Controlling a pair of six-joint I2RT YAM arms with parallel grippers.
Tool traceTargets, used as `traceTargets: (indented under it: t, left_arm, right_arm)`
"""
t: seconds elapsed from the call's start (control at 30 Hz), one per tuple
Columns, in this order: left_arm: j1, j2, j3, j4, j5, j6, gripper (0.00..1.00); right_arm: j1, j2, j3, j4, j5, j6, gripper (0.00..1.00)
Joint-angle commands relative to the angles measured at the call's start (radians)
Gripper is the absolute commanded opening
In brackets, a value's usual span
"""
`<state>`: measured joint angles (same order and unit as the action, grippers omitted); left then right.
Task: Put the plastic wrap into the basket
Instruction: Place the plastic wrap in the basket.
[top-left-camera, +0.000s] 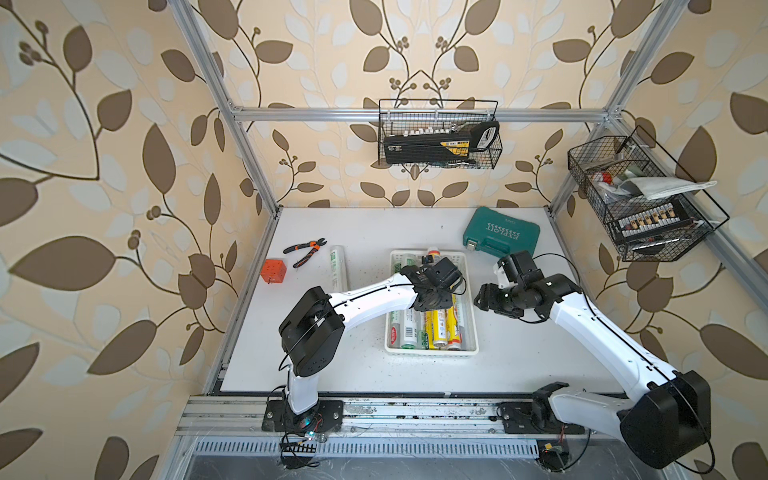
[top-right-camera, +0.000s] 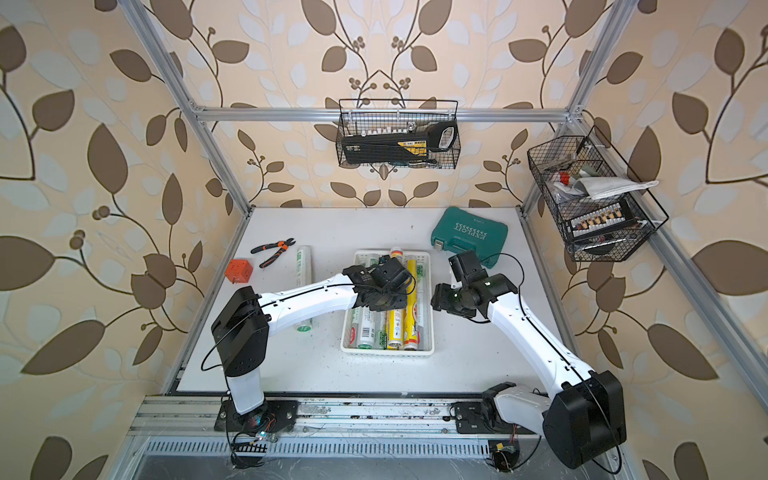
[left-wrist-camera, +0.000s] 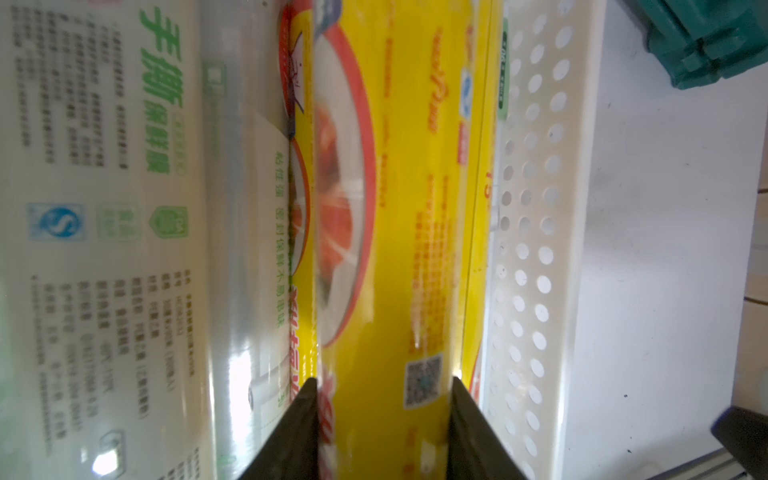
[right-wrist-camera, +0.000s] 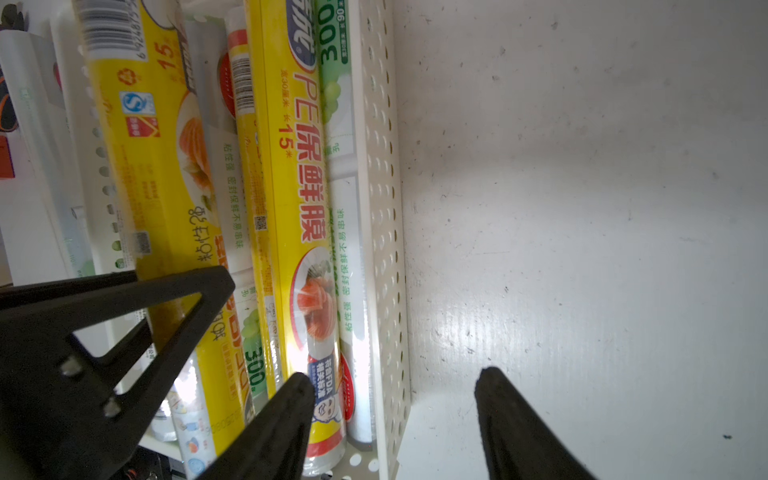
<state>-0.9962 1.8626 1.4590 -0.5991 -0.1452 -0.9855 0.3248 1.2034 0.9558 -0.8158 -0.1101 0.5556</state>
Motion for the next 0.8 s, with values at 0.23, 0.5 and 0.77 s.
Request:
traceTargets:
  t: [0.23,0.5,0.77]
  left_arm:
    - [-0.011,0.021,-0.017,0.043,0.016,0.008,0.45]
    - [-0.01,0.04,0.007,0.021,-0.003,0.014,0.53]
    - [-0.011,0.039,0.049,-0.031,-0.031,0.029,0.61]
  right_arm:
    - [-0.005,-0.002,-0.022,0.015,-0.019,-0.016,0.65]
    - [-0.007,-0.001,-0.031,0.016,-0.019,-0.022,0.65]
    - [-0.019,-0.003,-0.035,0.024,-0.02,-0.029,0.65]
